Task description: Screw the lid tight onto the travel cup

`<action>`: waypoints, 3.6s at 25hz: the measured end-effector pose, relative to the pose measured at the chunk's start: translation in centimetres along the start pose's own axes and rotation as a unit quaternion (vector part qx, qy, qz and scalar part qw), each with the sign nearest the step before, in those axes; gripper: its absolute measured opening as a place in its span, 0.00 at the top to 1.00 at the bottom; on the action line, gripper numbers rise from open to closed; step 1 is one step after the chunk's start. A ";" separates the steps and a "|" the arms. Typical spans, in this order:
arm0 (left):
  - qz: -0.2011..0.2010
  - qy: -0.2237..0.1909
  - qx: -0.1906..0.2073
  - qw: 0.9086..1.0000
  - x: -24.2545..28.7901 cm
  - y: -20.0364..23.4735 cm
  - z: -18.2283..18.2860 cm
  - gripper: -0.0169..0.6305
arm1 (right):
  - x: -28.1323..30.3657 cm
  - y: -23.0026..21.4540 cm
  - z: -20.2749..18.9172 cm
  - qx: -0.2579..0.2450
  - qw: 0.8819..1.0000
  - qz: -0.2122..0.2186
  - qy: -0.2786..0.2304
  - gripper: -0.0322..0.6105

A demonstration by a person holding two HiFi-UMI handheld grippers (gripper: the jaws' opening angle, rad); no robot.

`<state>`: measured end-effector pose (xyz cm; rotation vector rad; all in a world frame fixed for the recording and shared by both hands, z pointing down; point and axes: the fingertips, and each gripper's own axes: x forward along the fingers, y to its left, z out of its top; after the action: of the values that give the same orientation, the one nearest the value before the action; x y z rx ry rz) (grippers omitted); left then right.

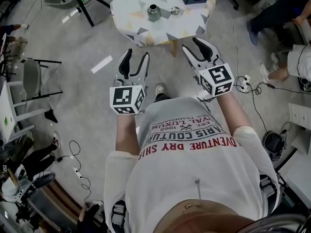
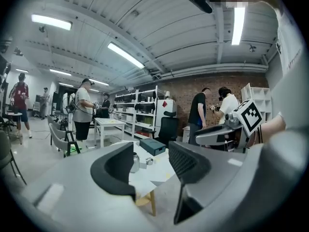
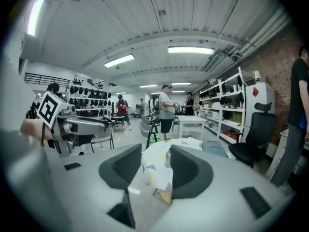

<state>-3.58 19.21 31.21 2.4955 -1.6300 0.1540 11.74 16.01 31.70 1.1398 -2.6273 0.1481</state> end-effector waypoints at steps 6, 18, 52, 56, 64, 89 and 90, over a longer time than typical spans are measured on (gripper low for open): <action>-0.036 0.015 0.007 0.999 5.2 5.5 0.5 0.63 | 7.0 -2.1 1.0 0.011 0.999 -0.026 0.024 0.71; -0.084 0.074 0.008 0.994 17.0 8.7 -5.4 0.57 | 16.5 -9.6 -4.4 0.021 0.992 -0.012 0.123 0.70; -0.123 0.176 0.053 0.975 35.1 10.1 -20.9 0.36 | 31.7 -19.4 -20.8 -0.145 0.886 0.207 0.390 0.57; -0.128 0.168 0.052 0.976 35.0 10.1 -21.0 0.38 | 31.5 -19.3 -21.0 -0.153 0.878 0.215 0.399 0.57; -0.147 0.172 0.059 0.972 35.1 10.1 -21.1 0.38 | 30.9 -19.5 -18.5 -0.150 0.884 0.212 0.388 0.57; -0.222 0.194 0.078 0.952 35.0 9.5 -21.3 0.38 | 32.3 -7.7 -7.9 -0.266 0.831 0.391 0.292 0.57; -0.223 0.194 0.077 0.952 35.0 9.5 -21.3 0.38 | 32.5 -7.5 -8.1 -0.268 0.828 0.395 0.294 0.57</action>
<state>1.81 -12.01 58.87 2.6504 -0.9132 0.6834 -2.34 -10.27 48.71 -0.2072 -2.1631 -0.0760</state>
